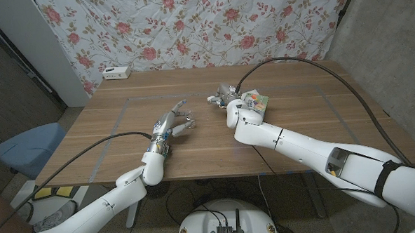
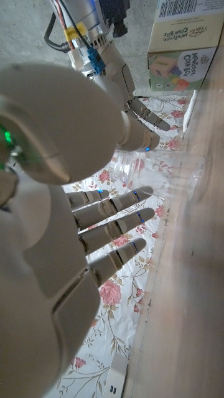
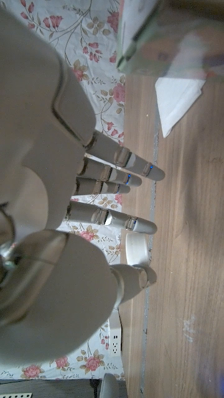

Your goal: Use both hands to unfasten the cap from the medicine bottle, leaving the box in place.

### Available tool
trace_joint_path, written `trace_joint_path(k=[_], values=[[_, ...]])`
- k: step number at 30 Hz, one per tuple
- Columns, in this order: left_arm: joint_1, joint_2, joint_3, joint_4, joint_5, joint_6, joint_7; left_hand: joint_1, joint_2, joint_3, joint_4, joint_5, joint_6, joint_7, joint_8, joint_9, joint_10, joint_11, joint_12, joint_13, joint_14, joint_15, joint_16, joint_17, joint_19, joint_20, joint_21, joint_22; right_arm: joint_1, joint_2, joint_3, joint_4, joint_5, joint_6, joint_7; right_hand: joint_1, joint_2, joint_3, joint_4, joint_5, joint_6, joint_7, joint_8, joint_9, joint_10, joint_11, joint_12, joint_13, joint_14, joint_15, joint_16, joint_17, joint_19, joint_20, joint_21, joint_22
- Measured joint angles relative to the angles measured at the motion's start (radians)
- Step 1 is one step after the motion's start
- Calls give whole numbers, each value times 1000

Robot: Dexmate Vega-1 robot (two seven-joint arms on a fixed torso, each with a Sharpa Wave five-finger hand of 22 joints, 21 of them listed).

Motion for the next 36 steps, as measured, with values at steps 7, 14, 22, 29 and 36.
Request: trace_joint_path(k=[7, 14, 22, 29, 36], values=[[1, 2, -1, 4, -6, -4, -5, -4, -4, 0, 0, 0, -4, -4, 0, 0, -15, 1, 0, 0, -18, 3, 0, 2, -9, 2, 0, 0, 0, 7, -2, 15, -2, 6, -1, 0, 0, 4, 4, 0, 0, 0, 1, -3, 0, 0, 0, 0, 0, 0, 0, 5, 0, 0, 0, 0], [5, 4, -3, 4, -12, -4, -11, -18, -18, -18, 1, 0, -13, -14, 0, 0, -43, 12, -2, 2, -40, 7, 0, 3, -25, 3, 0, 0, 0, 11, -3, 26, -2, 13, -4, 0, 0, 4, 4, -1, 0, 0, 1, -3, 0, 0, 0, 0, 0, 0, 0, 5, 0, 0, 0, 0], [8, 7, -6, 2, -19, -4, -20, -29, -29, -31, 1, 0, -14, -22, 0, 0, -64, 14, -2, 2, -57, 11, 0, 3, -40, 7, 0, 0, 0, 16, -4, 42, -2, 22, -3, 0, 0, 4, 4, -3, 0, 0, 0, -5, 0, 0, 0, 0, 0, 0, -8, 5, 4, -4, 0, 0], [10, 8, -8, 0, -28, -1, -28, -39, -39, -45, 1, 3, -23, -30, 0, 0, -92, 16, -2, 2, -77, 16, 0, 3, -54, 21, 0, 0, 5, 21, -5, 57, 1, 29, 1, 0, 0, 4, 4, 0, -7, -4, 0, -4, 0, 0, 0, 0, 0, 0, -8, 5, 4, -4, 0, 0], [12, 9, -11, -5, -37, 3, -39, -58, -39, -69, 6, 5, -48, -30, -7, 0, -137, 23, -2, 2, -120, 20, 0, 3, -79, 36, -5, 0, 9, 25, -5, 68, 6, 36, 5, 0, 0, 4, 4, 0, -7, -4, -1, -6, -2, -1, 0, 0, 0, 0, -8, 5, 4, -4, 0, 0]])
